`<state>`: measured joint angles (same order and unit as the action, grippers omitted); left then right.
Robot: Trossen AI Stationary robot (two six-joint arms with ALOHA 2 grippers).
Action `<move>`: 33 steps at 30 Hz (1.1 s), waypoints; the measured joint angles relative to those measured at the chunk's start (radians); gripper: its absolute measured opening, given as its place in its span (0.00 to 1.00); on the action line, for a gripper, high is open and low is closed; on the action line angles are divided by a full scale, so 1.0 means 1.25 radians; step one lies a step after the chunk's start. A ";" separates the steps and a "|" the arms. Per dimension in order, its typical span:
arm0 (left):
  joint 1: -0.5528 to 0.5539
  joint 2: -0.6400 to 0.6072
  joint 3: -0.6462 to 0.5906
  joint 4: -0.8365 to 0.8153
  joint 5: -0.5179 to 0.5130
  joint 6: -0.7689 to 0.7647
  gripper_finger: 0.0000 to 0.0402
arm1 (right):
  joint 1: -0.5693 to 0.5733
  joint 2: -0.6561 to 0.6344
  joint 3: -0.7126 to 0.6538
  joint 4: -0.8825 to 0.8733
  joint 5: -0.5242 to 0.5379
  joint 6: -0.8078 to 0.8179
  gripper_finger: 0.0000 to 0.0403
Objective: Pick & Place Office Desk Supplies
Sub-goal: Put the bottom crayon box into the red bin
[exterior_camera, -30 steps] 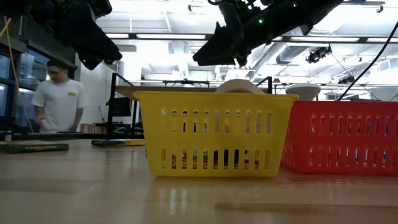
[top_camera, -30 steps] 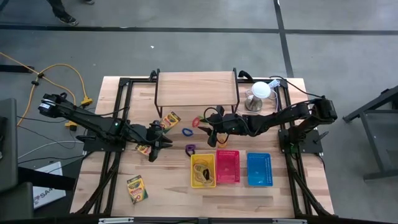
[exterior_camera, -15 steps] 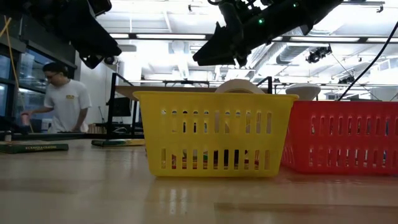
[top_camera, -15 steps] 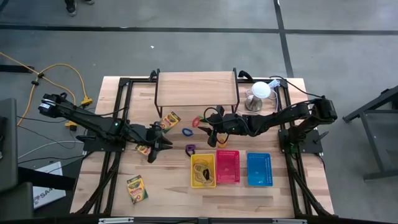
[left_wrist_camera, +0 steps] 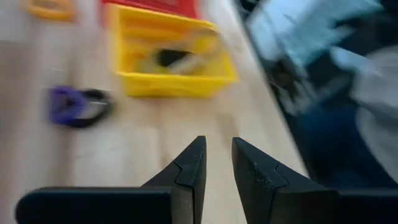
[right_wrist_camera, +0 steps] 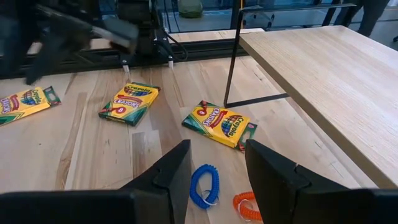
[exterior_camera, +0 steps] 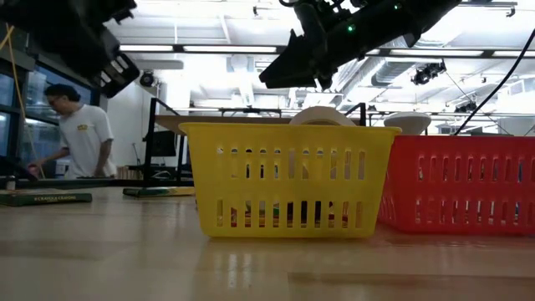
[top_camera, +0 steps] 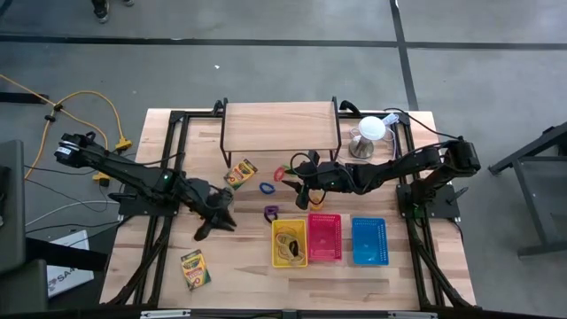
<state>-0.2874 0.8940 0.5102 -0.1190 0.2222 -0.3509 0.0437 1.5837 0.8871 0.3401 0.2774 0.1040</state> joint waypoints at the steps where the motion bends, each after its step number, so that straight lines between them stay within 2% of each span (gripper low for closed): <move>1: 0.000 0.000 0.000 -0.003 0.036 0.008 0.18 | 0.000 0.000 0.000 0.000 0.000 0.000 0.35; 5: 0.000 0.000 0.000 -0.046 0.136 0.015 0.18 | 0.000 0.000 0.000 0.000 0.000 0.000 0.35; 15: 0.000 0.000 0.000 -0.073 0.142 -0.009 0.18 | 0.000 0.000 0.000 0.000 0.000 0.000 0.35; 25: -0.063 0.000 0.000 -0.080 0.045 -0.291 0.18 | 0.000 0.000 0.000 0.000 0.000 0.000 0.35; 33: -0.145 0.000 0.000 -0.190 0.001 -0.537 0.18 | 0.000 0.000 0.000 0.000 0.000 0.000 0.35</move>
<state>-0.4691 0.8940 0.5102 -0.3560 0.2237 -1.0217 0.0437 1.5837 0.8871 0.3400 0.2775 0.1040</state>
